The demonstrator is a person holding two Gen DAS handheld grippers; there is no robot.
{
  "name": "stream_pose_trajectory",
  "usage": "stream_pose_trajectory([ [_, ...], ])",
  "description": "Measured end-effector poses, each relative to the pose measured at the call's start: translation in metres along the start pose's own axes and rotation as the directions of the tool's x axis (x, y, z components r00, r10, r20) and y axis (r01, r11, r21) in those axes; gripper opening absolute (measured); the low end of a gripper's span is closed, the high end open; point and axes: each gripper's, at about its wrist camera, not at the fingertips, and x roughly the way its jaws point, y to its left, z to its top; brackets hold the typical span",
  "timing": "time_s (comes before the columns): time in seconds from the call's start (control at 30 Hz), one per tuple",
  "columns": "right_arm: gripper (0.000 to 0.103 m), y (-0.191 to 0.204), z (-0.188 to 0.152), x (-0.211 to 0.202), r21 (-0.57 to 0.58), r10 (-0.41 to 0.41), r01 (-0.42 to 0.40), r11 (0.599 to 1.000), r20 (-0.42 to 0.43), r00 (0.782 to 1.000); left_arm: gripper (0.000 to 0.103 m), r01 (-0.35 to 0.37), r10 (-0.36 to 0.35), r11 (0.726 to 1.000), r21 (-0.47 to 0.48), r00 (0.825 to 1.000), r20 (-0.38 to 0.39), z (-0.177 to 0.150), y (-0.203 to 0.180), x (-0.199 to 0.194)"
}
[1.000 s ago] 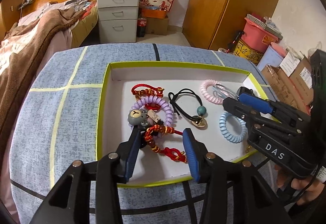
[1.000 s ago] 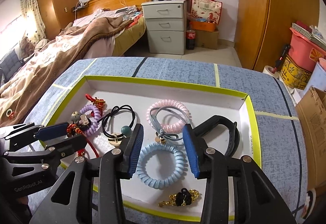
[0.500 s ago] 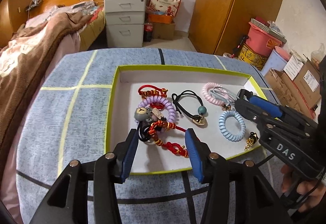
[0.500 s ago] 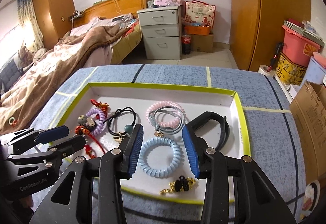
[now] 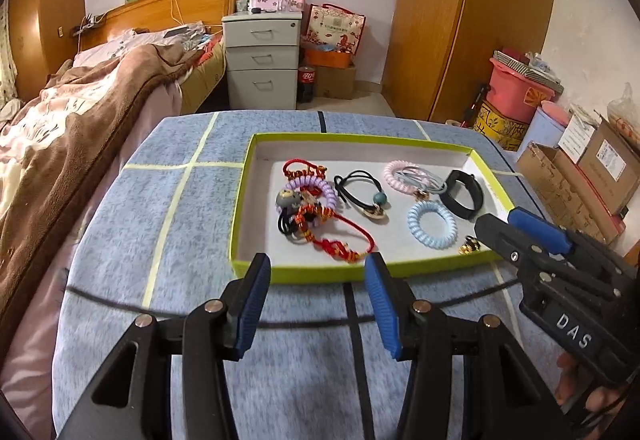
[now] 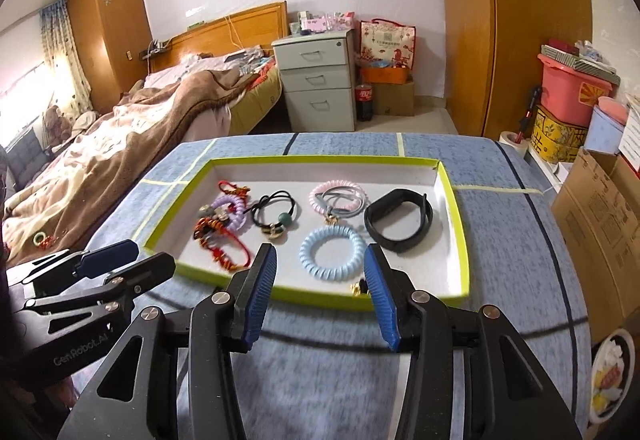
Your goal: Organize jewelry
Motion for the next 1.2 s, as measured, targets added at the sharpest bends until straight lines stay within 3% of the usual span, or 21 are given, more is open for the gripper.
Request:
stream_pose_trajectory([
  [0.5,0.047,0.016,-0.033,-0.035,-0.003,-0.054,0.054,0.999,0.024,0.998,0.051,-0.094,0.094,0.996,-0.013,0.994,0.062,-0.03,-0.004,-0.035],
  [1.2,0.047,0.02,-0.045,-0.043,0.01,-0.051,0.051,0.999,0.016,0.999,0.051,-0.06,0.062,0.998,-0.025,0.996,0.063,-0.04,-0.007,-0.043],
])
